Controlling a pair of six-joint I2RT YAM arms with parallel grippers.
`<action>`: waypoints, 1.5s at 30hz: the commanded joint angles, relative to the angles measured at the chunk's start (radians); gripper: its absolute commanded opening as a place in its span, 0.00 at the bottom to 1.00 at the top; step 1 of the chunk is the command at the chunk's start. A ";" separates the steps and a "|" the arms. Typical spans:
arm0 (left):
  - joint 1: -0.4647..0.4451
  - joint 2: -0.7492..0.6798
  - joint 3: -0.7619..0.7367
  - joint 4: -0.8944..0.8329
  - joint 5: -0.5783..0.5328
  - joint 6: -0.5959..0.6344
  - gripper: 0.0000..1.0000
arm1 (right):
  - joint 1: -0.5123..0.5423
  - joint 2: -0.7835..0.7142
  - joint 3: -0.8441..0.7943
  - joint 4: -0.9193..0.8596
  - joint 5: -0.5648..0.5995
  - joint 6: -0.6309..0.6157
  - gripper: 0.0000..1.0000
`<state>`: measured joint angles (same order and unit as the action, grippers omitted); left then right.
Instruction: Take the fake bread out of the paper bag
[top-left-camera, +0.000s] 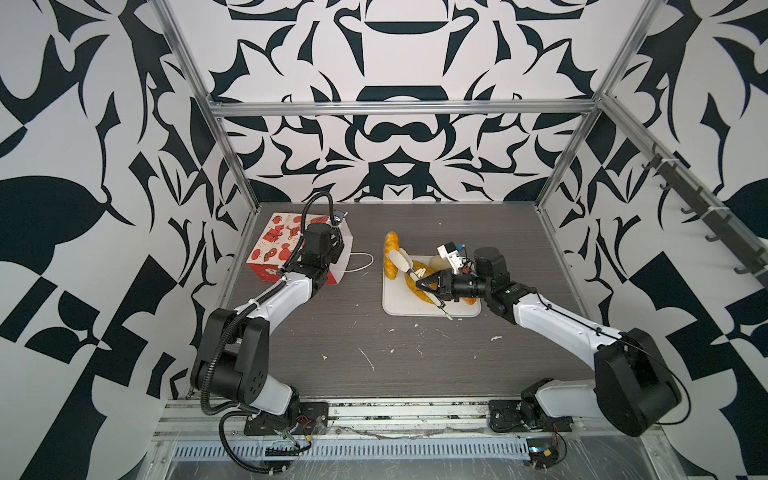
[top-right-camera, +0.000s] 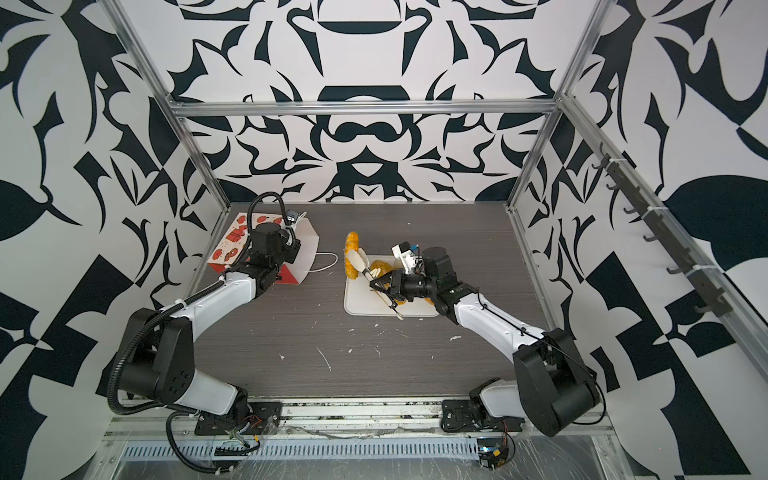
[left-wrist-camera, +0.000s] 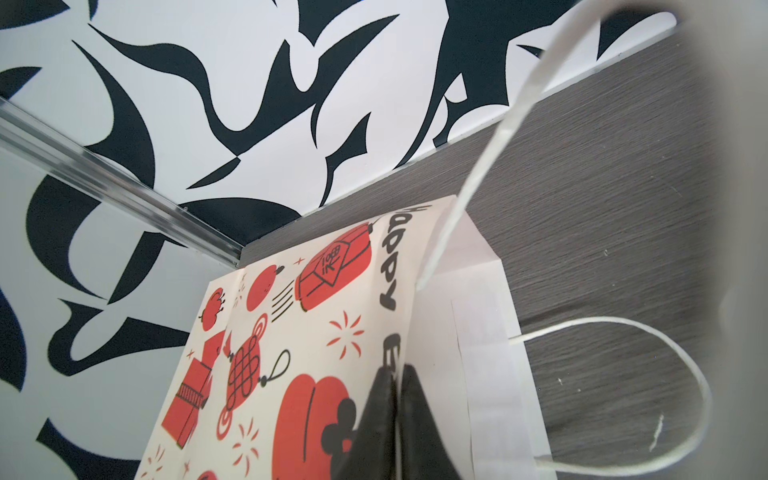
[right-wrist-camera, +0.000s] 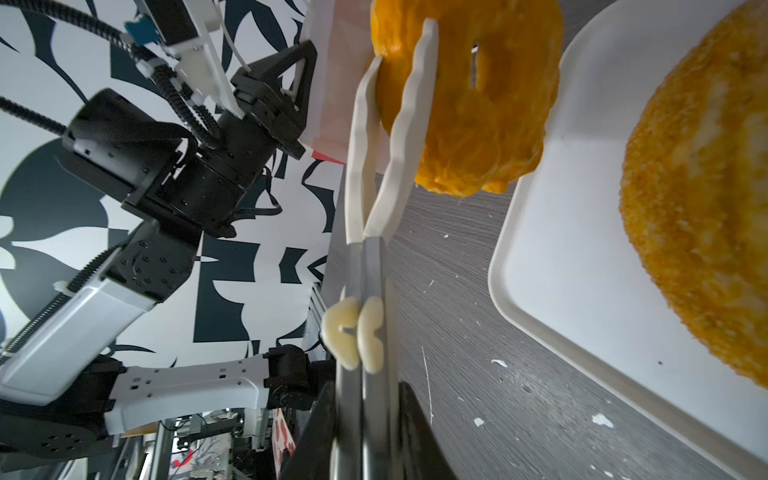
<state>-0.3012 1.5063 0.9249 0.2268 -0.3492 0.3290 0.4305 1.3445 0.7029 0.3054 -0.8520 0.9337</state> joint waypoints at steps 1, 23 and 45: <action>0.004 -0.010 -0.001 0.022 0.017 -0.015 0.09 | -0.013 0.017 -0.036 0.352 -0.083 0.176 0.00; 0.004 -0.013 0.000 0.023 0.023 -0.013 0.09 | -0.067 -0.121 -0.174 -0.001 -0.085 0.059 0.00; 0.005 -0.003 0.000 0.028 0.031 -0.015 0.09 | -0.081 -0.183 -0.030 -0.566 0.059 -0.213 0.09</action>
<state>-0.3008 1.5063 0.9249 0.2272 -0.3325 0.3290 0.3538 1.1584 0.6319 -0.1535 -0.8276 0.7570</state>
